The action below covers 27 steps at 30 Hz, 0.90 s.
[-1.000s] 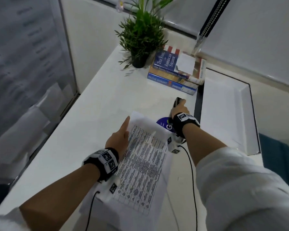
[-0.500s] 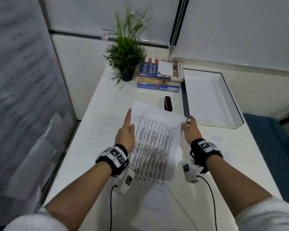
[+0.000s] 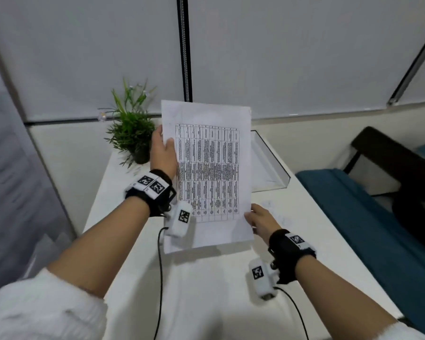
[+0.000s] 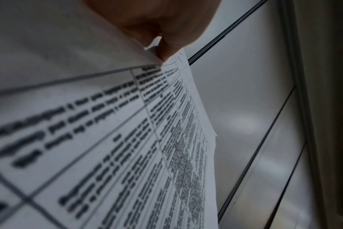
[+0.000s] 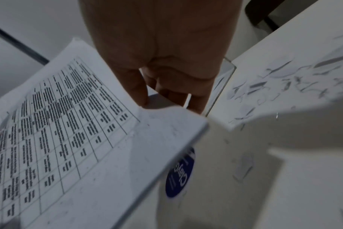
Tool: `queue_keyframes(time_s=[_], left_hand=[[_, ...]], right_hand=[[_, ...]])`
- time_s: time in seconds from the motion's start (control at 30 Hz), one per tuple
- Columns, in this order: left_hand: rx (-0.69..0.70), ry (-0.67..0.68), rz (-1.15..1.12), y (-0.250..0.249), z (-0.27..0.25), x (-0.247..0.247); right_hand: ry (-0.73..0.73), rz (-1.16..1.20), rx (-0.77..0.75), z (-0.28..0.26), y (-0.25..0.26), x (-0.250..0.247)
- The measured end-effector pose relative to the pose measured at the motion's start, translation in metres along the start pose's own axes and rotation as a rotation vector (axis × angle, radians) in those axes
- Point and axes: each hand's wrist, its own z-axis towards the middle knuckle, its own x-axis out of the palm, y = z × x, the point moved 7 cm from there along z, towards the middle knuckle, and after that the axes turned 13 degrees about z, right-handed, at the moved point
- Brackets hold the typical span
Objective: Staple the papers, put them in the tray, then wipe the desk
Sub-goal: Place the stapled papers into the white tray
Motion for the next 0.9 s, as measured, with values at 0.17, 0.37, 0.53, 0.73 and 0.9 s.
queue_keyframes(time_s=[0.17, 0.37, 0.53, 0.73, 0.9], left_hand=[[-0.067, 0.091, 0.026, -0.018, 0.016, 0.047], [-0.229, 0.436, 0.062, 0.005, -0.003, 0.126], [-0.443, 0.785, 0.039, 0.054, -0.069, 0.189], [-0.512, 0.625, 0.027, 0.073, -0.075, 0.218], [-0.595, 0.55, 0.089, 0.103, -0.05, 0.238]], right_hand=[[-0.141, -0.022, -0.031, 0.008, 0.019, -0.062], [-0.334, -0.067, -0.076, 0.031, 0.049, -0.134], [-0.447, -0.063, -0.062, 0.06, 0.063, -0.177], [-0.409, 0.01, -0.007, 0.095, 0.072, -0.185], [-0.31, 0.065, 0.076, 0.126, 0.075, -0.174]])
